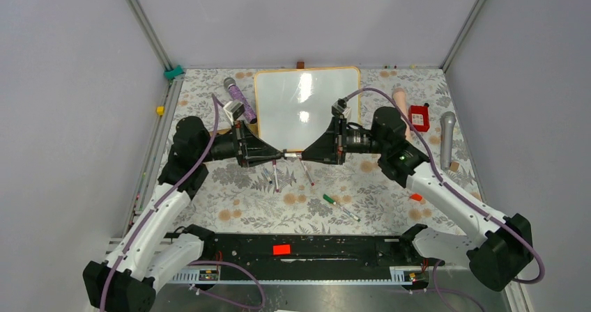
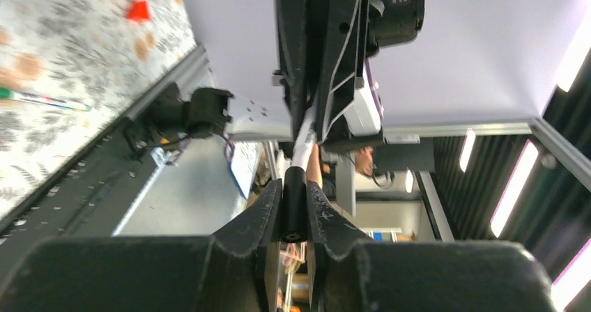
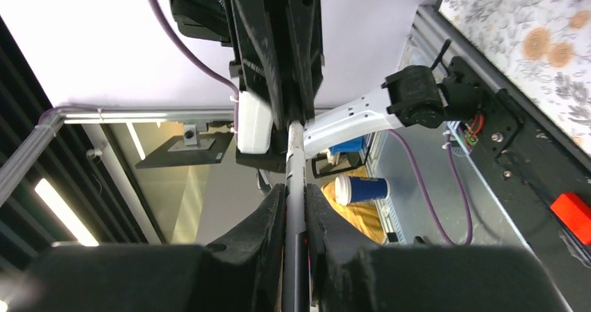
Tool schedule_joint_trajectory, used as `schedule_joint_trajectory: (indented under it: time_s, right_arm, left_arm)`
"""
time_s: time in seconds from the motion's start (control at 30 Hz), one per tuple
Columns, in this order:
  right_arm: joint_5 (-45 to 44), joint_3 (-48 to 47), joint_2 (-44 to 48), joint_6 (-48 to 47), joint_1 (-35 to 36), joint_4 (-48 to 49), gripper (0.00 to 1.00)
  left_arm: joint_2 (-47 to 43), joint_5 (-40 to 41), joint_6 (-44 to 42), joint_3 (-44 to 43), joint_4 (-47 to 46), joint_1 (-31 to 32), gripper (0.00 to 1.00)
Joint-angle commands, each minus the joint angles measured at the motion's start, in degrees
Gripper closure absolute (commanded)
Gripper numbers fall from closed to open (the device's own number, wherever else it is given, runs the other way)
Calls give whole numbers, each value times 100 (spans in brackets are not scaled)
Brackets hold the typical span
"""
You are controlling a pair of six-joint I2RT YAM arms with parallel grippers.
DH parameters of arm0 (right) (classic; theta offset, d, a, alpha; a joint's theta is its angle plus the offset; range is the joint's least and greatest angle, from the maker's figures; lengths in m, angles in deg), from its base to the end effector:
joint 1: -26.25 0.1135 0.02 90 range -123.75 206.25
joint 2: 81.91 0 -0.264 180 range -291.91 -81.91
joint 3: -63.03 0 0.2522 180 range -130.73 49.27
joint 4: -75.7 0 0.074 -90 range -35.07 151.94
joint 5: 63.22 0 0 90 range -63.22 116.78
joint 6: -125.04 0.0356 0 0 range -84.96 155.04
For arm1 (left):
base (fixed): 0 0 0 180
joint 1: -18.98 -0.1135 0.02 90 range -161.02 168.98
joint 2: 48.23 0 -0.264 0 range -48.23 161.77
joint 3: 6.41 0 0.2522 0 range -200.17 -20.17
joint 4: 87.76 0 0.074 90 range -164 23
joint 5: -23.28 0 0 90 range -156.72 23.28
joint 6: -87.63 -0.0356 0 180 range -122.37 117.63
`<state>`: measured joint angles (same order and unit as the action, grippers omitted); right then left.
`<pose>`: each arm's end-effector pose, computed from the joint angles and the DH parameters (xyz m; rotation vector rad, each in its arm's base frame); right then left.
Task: Write a sentence on the whiteboard
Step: Open the whiteboard marker, then place the pen cap at the center of the board.
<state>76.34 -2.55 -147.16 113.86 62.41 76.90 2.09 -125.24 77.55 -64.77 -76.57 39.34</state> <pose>0.1929 0.1745 0.3573 -0.1456 2.0633 2.0825 0.1709 -0.0958 0.3469 -0.0678 2.1044 -2.0194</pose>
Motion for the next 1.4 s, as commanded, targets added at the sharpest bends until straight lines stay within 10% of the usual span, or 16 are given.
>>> schedule_joint_trajectory:
  time_s: [0.0, 0.23, 0.47, 0.8, 1.37]
  right_arm:
    - [537, 400, 719, 63, -721, 29, 100]
    - [120, 1174, 1508, -272, -1422, -775, 100]
    - [-2437, 418, 1951, -1993, -1419, -4591, 100]
    - [-5371, -27, 2184, -1895, -1421, -7004, 100]
    - [-6097, 183, 2842, -2749, -1419, -7171, 100]
  left_arm:
    - [-146, -166, -924, -97, 995, -866, 100]
    - [-262, 974, -2185, 116, 2622, -1013, 100]
    - [6, 3175, -3671, 60, 4388, -640, 100]
    - [485, 5138, -3140, 1050, 3727, 82, 100]
    - [1987, 5284, -2978, 1427, 2812, 73, 100]
